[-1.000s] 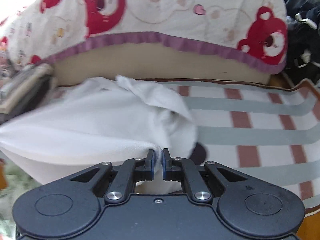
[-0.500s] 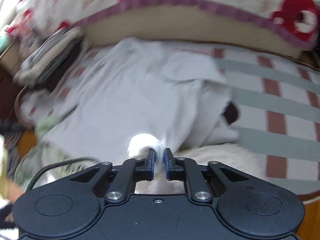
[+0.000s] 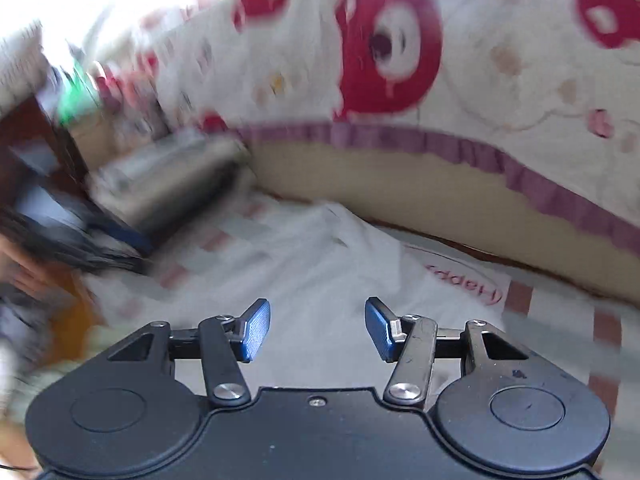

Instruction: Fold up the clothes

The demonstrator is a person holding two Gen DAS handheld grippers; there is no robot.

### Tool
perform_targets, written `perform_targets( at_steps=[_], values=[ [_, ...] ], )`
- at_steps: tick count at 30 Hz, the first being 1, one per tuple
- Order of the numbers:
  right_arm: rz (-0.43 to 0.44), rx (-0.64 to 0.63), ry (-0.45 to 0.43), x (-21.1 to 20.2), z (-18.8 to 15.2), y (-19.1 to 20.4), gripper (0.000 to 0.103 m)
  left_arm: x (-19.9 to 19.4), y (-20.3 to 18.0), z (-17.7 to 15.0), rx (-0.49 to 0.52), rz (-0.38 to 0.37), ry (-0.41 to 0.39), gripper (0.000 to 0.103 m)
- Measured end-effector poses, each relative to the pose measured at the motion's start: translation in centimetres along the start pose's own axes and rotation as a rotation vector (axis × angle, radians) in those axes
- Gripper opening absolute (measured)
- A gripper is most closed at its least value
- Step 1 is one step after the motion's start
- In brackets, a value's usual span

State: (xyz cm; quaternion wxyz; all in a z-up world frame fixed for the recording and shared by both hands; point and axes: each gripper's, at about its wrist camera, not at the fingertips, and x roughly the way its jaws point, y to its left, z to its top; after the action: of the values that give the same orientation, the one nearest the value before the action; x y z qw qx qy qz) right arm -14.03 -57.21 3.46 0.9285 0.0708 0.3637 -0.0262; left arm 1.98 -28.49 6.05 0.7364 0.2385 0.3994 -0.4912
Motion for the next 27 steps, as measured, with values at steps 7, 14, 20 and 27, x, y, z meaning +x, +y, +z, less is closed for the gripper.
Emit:
perform_targets(
  at_steps=[7,14,20,27],
  values=[
    [-0.114,0.025,0.001,12.7,0.1,-1.5,0.054,5.9,-2.8,5.2,0.065,0.049,0.197,0.066],
    [-0.172,-0.251,0.152,14.2,-4.6,-3.1,0.054,16.1,-3.8,7.0,-0.128,-0.060,0.004,0.065],
    [-0.091,-0.180,0.153,14.0,-4.2,-7.2,0.055,24.2,-2.9,7.5,-0.432,-0.166,-0.052,0.066],
    [-0.083,-0.269,0.150,15.7,-5.2,-6.2,0.055,29.9,-2.9,9.3,-0.426,-0.108,0.011,0.011]
  ],
)
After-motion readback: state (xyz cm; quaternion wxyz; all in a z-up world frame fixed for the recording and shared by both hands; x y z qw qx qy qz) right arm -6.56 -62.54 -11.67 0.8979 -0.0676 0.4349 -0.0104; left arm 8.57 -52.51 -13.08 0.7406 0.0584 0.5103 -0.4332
